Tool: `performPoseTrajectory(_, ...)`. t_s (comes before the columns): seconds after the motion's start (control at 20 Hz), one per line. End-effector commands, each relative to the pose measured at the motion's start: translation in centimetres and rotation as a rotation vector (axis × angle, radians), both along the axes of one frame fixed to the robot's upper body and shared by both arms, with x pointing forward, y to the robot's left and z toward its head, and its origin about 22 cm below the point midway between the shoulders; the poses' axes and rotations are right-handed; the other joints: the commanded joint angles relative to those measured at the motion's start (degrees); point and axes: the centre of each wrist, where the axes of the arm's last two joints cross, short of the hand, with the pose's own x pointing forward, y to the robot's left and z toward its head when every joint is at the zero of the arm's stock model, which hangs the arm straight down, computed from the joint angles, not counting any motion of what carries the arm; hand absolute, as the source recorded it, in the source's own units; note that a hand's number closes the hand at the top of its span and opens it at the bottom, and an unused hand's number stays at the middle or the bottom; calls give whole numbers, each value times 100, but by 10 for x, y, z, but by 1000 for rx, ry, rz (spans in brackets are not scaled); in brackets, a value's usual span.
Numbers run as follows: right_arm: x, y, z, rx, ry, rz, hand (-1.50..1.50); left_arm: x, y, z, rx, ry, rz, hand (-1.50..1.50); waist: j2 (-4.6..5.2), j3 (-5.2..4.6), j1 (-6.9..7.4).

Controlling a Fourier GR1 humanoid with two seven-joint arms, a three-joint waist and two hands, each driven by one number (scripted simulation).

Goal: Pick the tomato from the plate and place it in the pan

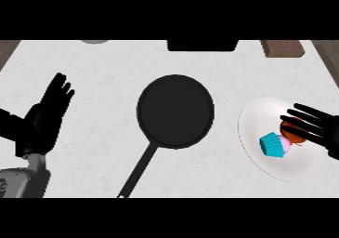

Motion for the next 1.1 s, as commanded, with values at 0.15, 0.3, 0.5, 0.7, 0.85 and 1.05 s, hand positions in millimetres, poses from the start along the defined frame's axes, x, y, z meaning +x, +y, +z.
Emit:
performPoseTrajectory(0.15,8,0,-23,-6,19,44,-150,-12,-9,9,-8,7,-1,0,-4,2,8)
performPoseTrajectory(0.3,24,-2,-13,7,31,43,-150,-4,-10,7,1,-2,2,0,1,2,11)
performPoseTrajectory(0.5,18,21,-42,23,63,52,-150,-2,-8,3,0,3,1,0,-1,1,2)
performPoseTrajectory(0.7,27,47,-40,-10,66,52,-150,-1,-3,8,2,3,5,0,-5,0,-9)
performPoseTrajectory(0.85,19,20,-60,-14,62,122,150,6,-11,6,-2,8,5,0,5,4,-5)
performPoseTrajectory(1.05,43,45,-55,4,54,163,150,10,-5,-16,8,7,12,0,18,2,22)
